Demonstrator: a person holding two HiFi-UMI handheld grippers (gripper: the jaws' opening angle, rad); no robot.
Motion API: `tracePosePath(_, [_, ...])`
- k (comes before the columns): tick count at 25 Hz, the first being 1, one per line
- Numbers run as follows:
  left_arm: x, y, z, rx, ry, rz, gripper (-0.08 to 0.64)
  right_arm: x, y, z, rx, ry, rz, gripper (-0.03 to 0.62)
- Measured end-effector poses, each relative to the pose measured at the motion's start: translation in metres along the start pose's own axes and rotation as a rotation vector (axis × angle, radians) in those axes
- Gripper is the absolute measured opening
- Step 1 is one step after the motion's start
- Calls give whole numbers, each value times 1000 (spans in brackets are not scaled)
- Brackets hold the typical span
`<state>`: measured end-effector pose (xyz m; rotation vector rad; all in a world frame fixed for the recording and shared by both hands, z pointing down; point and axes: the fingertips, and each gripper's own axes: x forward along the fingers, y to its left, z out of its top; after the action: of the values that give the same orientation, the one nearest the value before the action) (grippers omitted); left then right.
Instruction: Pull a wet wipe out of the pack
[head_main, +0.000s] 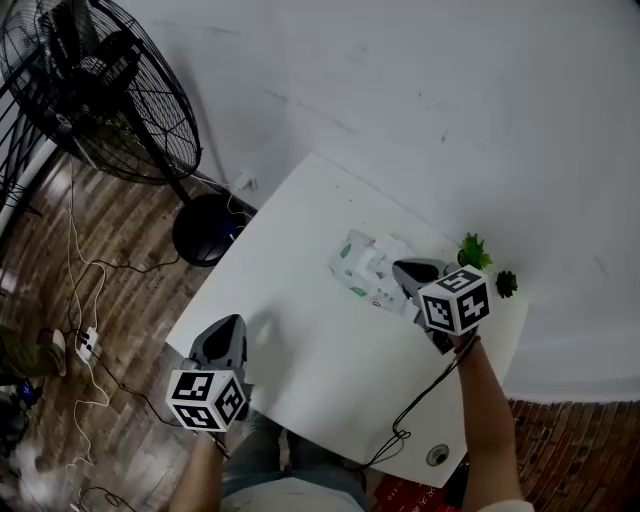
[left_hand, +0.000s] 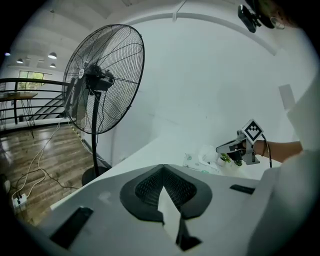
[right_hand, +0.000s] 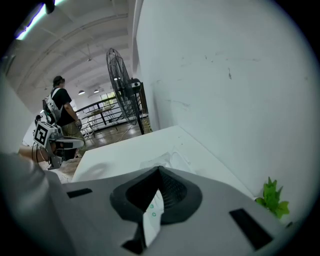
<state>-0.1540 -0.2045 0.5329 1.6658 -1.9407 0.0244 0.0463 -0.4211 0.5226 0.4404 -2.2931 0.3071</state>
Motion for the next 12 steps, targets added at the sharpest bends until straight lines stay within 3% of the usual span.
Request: tracePosePath(12, [-10,-1,12,6,-26,-12,2,-20,5,16,-12,-40,-40,0])
